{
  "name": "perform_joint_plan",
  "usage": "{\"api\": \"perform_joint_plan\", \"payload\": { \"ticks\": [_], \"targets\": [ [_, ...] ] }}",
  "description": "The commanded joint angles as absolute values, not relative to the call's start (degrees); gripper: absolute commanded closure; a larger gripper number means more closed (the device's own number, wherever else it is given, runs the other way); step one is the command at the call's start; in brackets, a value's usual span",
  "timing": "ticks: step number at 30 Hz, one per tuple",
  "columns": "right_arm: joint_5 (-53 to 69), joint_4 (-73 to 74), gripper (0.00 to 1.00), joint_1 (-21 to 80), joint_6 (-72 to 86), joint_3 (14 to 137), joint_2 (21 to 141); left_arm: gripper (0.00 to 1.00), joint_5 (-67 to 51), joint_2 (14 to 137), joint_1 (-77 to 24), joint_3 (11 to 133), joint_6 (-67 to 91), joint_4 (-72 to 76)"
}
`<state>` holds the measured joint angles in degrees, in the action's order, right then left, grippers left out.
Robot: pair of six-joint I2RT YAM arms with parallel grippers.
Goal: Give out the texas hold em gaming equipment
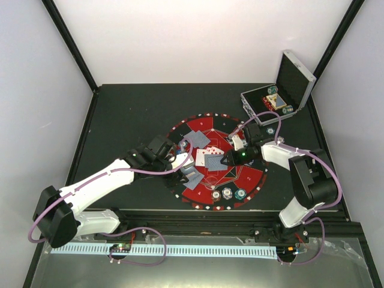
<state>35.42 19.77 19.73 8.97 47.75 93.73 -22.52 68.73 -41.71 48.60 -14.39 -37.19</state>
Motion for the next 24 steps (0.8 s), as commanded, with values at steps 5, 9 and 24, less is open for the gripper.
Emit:
{"api": "perform_joint_plan", "payload": {
  "ticks": [5,9,24],
  "targets": [
    [31.12,21.74,0.67,19.17,7.73,48.01,93.51,0.65,-22.91,67.85,-41.74,49.66,-14.39,-35.98],
    [29.5,22.79,0.59,19.21,7.54,48.05,92.62,0.65,-22.87,67.88,-41.75,49.68,-14.48,-35.93],
    [32.65,25.83,0.35,19.19,11.58,48.46,79.39,0.64,-25.21,68.15,-41.91,49.5,-15.15,-35.62]
  ]
}}
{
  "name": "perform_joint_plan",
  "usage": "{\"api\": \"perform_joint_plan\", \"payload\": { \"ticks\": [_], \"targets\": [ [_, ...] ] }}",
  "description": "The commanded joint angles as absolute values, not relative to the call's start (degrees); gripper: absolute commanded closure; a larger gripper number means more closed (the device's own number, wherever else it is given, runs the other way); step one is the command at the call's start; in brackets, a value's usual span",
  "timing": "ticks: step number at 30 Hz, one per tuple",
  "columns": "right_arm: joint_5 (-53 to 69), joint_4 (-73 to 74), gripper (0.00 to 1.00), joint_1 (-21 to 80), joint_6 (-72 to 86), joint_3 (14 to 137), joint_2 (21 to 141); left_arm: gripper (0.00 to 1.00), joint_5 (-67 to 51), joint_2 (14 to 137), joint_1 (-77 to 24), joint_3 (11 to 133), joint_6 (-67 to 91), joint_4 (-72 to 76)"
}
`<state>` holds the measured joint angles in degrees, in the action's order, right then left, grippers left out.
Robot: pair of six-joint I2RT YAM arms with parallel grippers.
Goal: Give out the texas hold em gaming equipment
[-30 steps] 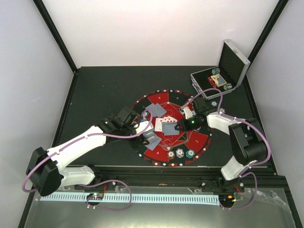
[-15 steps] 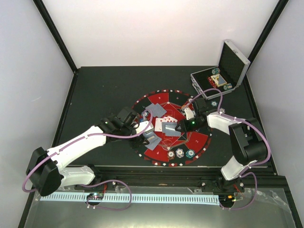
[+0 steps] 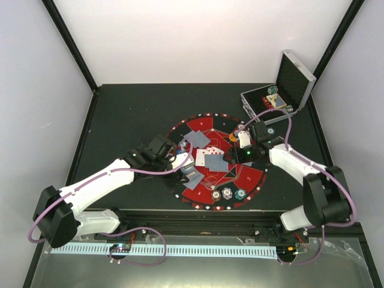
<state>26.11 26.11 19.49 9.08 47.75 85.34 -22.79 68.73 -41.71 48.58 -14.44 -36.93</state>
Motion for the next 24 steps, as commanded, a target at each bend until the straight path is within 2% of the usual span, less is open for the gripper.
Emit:
{"api": "perform_joint_plan", "payload": {
  "ticks": [1,4,8,14,24],
  "targets": [
    [37.51,24.94,0.34,19.2,12.81,47.86,78.03,0.64,-26.09,68.28,-41.99,49.55,-15.53,-35.58],
    [51.09,19.07,0.29,20.56,18.67,44.14,73.4,0.64,-28.16,68.64,-42.71,49.71,-15.82,-35.57],
    [59.98,9.46,0.26,24.6,27.94,38.54,70.16,0.64,-29.0,68.82,-44.02,49.96,-15.81,-35.77],
    [63.73,-4.65,0.23,30.05,39.82,34.48,70.35,0.64,-29.39,69.08,-45.3,50.1,-15.82,-35.79],
    [64.95,-10.56,0.22,34.91,45.04,35.93,75.28,0.64,-29.01,69.17,-45.87,50.27,-15.91,-36.25]
  ]
}}
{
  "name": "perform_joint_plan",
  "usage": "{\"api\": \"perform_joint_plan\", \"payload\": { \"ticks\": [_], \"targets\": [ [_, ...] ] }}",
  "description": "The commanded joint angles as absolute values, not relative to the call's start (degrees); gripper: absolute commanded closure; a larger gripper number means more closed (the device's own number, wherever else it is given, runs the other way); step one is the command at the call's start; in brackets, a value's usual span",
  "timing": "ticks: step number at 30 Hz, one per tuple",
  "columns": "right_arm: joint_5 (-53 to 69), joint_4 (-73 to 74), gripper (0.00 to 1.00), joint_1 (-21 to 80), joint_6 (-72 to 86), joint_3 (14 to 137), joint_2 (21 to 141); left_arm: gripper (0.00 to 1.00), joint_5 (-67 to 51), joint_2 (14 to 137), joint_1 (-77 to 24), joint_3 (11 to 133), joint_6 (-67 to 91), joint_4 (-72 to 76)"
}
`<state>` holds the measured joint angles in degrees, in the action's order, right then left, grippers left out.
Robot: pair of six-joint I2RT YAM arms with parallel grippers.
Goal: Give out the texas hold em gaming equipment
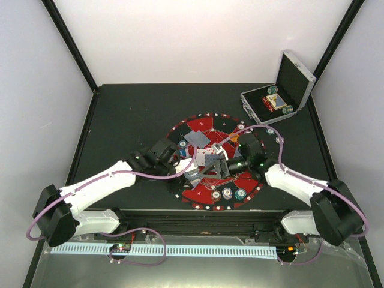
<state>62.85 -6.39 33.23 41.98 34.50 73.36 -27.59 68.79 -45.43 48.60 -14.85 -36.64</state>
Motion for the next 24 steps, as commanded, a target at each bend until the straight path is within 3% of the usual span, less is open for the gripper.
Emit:
{"api": "perform_joint_plan", "payload": {
  "ticks": [1,7,14,24],
  "targets": [
    [64.69,-10.64,0.22,35.36,45.1,36.21,75.87,0.64,-28.92,69.09,-45.88,50.37,-15.91,-36.27],
    [64.45,-13.53,0.25,37.48,47.79,36.85,78.69,0.64,-28.97,69.05,-46.08,50.41,-15.91,-36.29],
    [64.52,-14.51,0.45,39.03,49.51,37.79,81.39,0.64,-28.81,68.82,-46.58,50.45,-16.0,-36.37],
    [65.23,-16.12,0.57,39.72,51.85,37.89,82.78,0.64,-28.3,68.3,-47.22,50.52,-16.43,-36.57]
  ]
}}
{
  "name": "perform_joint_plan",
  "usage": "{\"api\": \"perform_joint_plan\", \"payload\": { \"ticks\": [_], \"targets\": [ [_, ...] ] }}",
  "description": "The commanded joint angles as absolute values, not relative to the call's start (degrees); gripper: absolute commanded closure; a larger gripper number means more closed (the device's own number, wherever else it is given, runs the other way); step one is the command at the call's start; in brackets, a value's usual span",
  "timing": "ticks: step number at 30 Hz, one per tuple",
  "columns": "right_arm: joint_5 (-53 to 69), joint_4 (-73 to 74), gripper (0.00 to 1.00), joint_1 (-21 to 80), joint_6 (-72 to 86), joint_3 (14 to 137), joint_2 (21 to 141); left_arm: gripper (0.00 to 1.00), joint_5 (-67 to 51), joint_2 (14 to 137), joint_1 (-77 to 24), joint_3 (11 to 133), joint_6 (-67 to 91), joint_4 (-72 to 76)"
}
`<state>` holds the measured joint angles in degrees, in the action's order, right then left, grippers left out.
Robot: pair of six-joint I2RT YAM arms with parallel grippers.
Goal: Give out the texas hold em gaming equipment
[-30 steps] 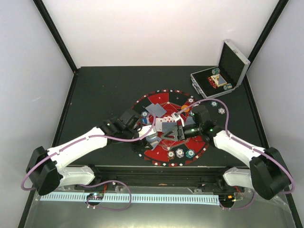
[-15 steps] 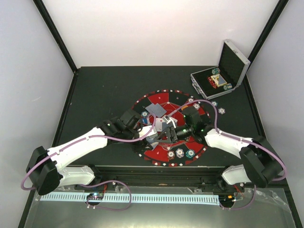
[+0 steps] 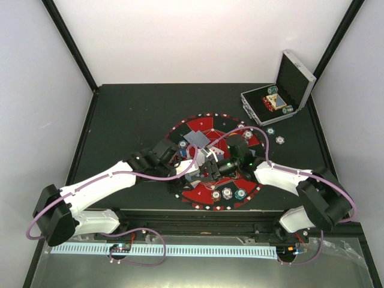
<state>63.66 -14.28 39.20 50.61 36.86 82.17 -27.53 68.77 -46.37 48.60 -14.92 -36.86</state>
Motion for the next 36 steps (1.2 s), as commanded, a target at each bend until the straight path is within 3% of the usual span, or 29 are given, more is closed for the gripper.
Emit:
{"api": "perform_joint_plan", "payload": {
  "ticks": [1,4,10,12,14,18,19,26,36],
  "targets": [
    [65.26,-16.16,0.59,39.77,51.85,37.88,82.93,0.64,-28.21,68.23,-47.32,50.46,-16.5,-36.53],
    [65.16,-16.19,0.67,39.88,52.03,37.88,83.06,0.64,-27.88,68.12,-47.71,50.37,-16.57,-36.58],
    [64.76,-16.7,0.93,40.1,52.8,37.88,82.73,0.64,-27.41,67.97,-48.41,50.3,-16.79,-36.59],
    [64.63,-16.79,0.99,40.16,52.78,37.88,82.56,0.59,-27.05,67.87,-48.66,50.3,-16.79,-36.51],
    [64.47,-17.04,0.99,40.21,52.76,37.72,82.25,0.48,-26.63,67.8,-48.79,50.2,-16.75,-36.48],
    [62.4,-16.88,0.99,40.2,52.36,37.15,80.18,0.04,-23.95,67.24,-48.95,50.96,-16.49,-37.05],
    [61.47,-16.53,0.99,40.14,52.02,37.1,79.37,0.02,-22.62,66.79,-48.97,51.38,-16.15,-37.32],
    [49.93,-5.14,0.99,36.02,46.49,36.33,71.21,0.01,-10.18,55.61,-48.9,50.03,-14.02,-33.01],
    [35.83,9.34,0.99,10.06,42.02,29.0,54.24,0.01,-0.56,38.82,-41.7,44.49,-11.05,-21.79]
  ]
}}
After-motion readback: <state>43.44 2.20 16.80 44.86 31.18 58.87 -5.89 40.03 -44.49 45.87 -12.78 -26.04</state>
